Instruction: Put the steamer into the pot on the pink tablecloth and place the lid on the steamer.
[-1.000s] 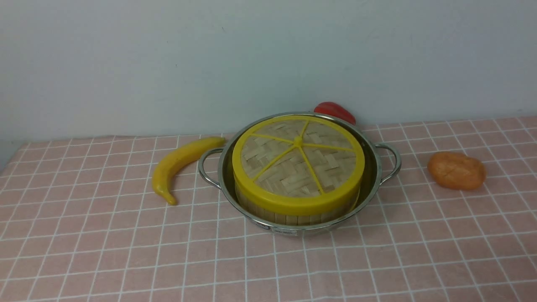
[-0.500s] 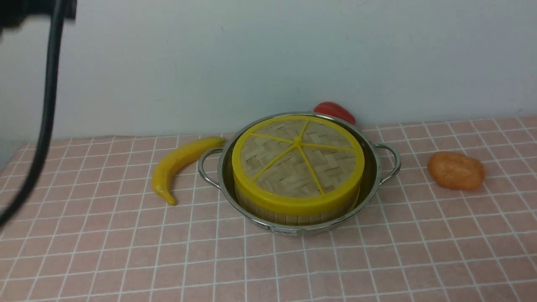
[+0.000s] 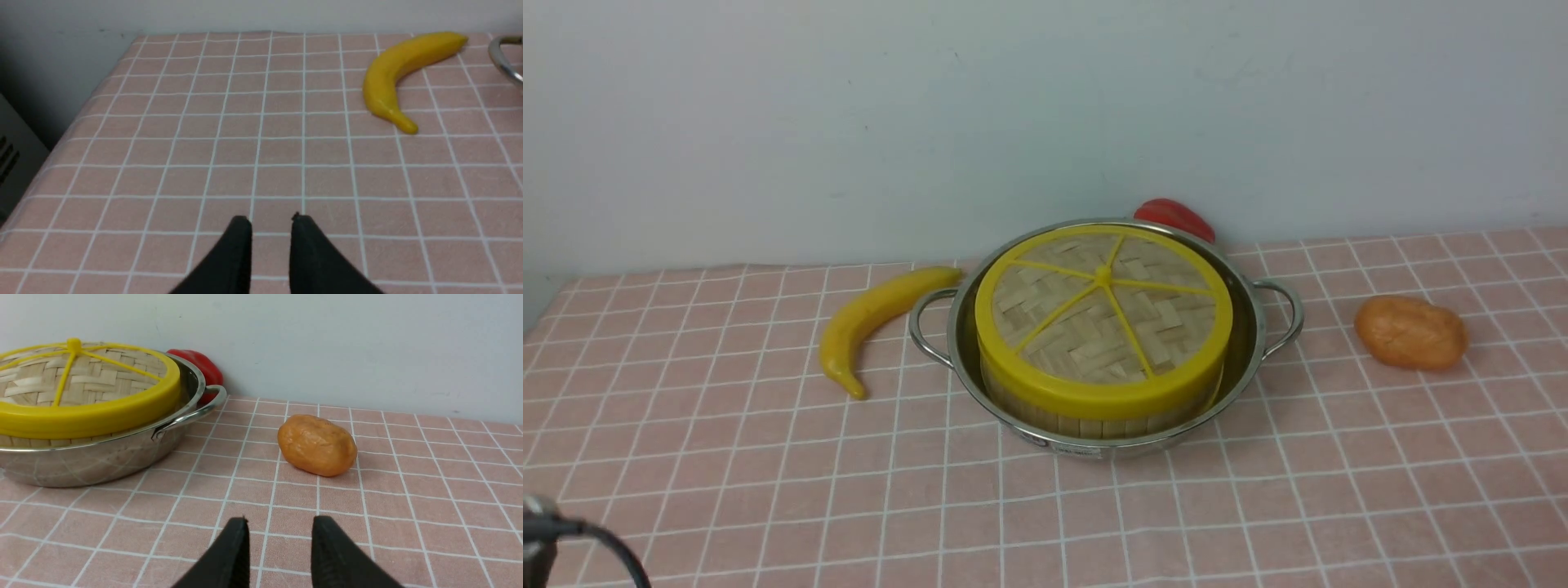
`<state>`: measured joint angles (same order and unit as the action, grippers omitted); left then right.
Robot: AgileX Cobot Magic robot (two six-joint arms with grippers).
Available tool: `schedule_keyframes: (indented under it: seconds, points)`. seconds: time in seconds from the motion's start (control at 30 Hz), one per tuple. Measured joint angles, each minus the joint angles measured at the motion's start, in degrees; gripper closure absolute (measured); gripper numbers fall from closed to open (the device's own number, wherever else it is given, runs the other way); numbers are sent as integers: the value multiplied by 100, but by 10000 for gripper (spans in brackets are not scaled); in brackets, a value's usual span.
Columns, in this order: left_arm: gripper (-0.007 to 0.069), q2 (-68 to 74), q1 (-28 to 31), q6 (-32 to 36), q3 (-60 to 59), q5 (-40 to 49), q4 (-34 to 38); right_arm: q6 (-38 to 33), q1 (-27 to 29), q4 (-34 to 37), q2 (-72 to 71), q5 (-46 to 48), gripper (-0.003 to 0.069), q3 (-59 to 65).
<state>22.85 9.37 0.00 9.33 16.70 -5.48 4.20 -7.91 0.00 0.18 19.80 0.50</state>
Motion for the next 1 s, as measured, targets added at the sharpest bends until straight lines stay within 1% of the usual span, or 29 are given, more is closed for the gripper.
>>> schedule_keyframes:
  seconds: [0.1,0.17,0.2,0.23,0.27,0.47,1.0]
  points:
    - [475,-954,0,0,-551,-20,-275,0,0,0,0,0,419,0]
    - [475,-1233,0,0,-658,-20,-323,0,0,0,0,0,419,0]
    - [470,-1666,0,0,-806,-7,-360,0,0,0,0,0,419,0]
    - [468,-1719,0,0,-839,-7,-366,0,0,0,0,0,419,0]
    - [466,-2103,0,0,-927,79,-374,0,0,0,0,0,419,0]
    - [454,-2270,10,-180,-977,449,-376,0,0,0,0,-15,419,0]
    - [424,-2275,10,-217,-977,457,-376,0,0,0,0,-15,419,0]
